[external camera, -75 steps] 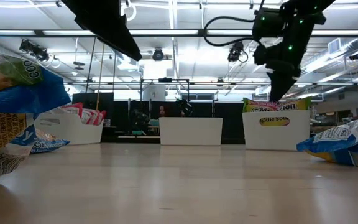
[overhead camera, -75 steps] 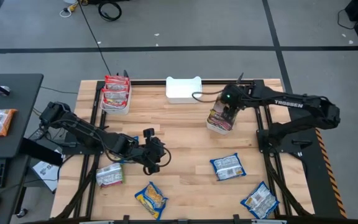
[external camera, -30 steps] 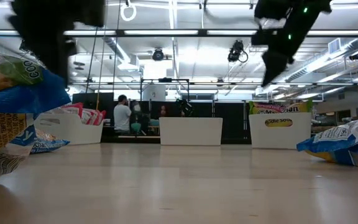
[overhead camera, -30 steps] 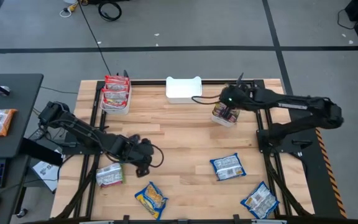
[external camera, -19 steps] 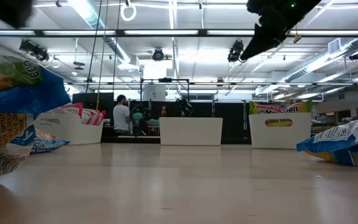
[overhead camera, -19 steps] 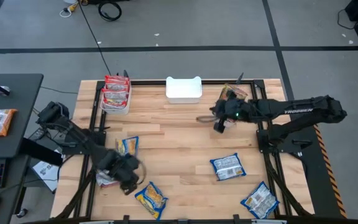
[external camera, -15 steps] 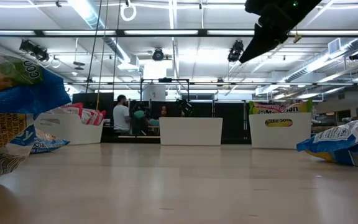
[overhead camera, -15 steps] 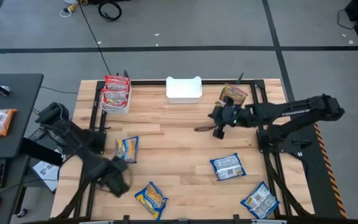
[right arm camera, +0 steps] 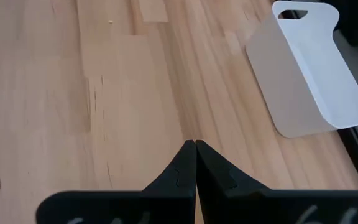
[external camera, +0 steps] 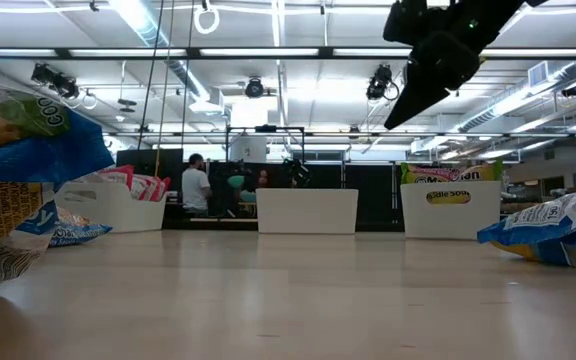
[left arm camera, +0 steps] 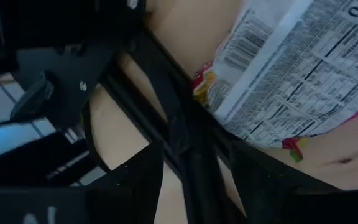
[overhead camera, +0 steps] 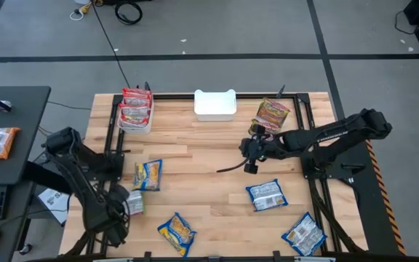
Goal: Sort Maruchan noodles
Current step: Put the green noodle pack into the right white bin
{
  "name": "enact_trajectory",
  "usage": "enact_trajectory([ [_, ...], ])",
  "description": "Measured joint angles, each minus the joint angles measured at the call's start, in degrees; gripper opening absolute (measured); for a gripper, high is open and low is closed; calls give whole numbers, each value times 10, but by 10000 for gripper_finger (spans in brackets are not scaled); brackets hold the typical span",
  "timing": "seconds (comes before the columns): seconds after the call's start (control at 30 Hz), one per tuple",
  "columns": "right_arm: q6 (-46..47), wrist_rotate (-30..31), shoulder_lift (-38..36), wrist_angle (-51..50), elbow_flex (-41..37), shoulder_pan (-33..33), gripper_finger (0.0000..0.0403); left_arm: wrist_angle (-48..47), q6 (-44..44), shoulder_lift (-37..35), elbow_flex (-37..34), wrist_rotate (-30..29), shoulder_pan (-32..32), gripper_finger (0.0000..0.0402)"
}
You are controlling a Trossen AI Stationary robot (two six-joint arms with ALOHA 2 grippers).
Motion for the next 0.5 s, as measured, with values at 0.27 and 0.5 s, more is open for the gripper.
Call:
enact_trajectory([
  [0.27,-7,0,-14,1,0,12,5,55,54,41,-4,9,29,188],
  [0.5,-21,-4,-32,1,0,41,5,226,101,35,-123,83,70,187],
])
